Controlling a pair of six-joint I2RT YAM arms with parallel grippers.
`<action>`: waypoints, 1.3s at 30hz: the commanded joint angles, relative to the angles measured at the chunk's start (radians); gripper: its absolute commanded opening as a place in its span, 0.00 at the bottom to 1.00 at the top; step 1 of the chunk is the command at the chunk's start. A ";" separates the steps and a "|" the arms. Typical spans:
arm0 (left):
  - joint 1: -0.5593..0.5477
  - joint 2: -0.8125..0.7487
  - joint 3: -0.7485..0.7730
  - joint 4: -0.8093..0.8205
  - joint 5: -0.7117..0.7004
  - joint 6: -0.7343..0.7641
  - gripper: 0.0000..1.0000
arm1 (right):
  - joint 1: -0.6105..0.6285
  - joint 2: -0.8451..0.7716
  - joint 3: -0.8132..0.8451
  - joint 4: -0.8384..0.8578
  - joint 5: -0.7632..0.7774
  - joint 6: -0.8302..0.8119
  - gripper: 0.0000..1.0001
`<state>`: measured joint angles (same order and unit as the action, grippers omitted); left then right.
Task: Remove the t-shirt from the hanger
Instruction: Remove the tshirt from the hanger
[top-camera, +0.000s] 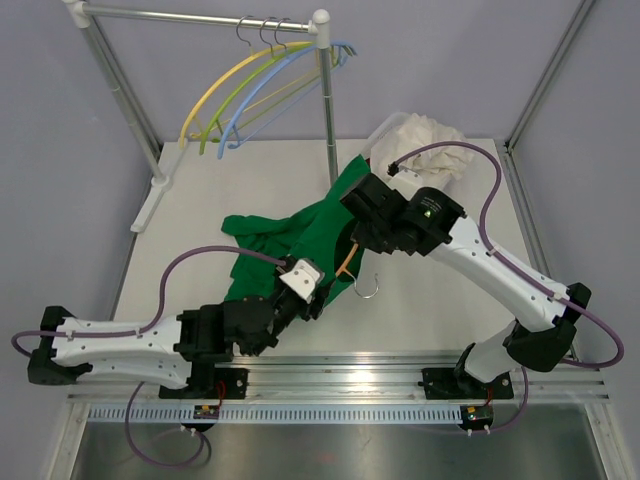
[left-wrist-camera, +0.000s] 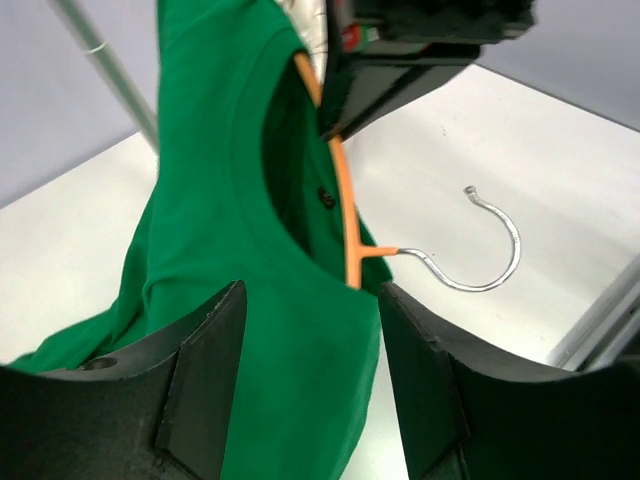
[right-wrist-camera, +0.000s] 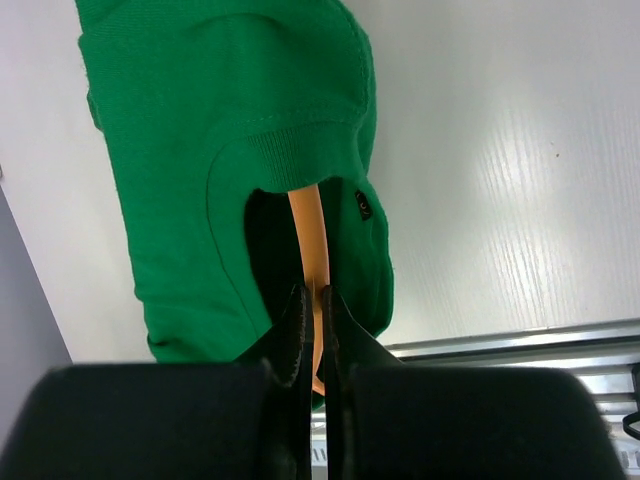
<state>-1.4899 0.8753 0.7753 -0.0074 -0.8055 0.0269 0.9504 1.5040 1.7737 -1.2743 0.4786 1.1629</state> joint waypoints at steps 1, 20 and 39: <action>-0.009 0.036 0.097 0.017 0.081 0.064 0.59 | 0.008 -0.024 0.006 0.064 -0.025 0.046 0.00; 0.244 0.010 0.024 -0.003 0.331 -0.117 0.63 | 0.027 -0.097 -0.187 0.154 0.035 0.024 0.00; 0.244 -0.022 -0.059 0.003 0.370 -0.151 0.68 | -0.156 0.157 -0.579 0.549 -0.087 -0.058 0.55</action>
<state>-1.2449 0.8848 0.7254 -0.0582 -0.4385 -0.1059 0.8143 1.6104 1.1492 -0.7998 0.4114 1.1221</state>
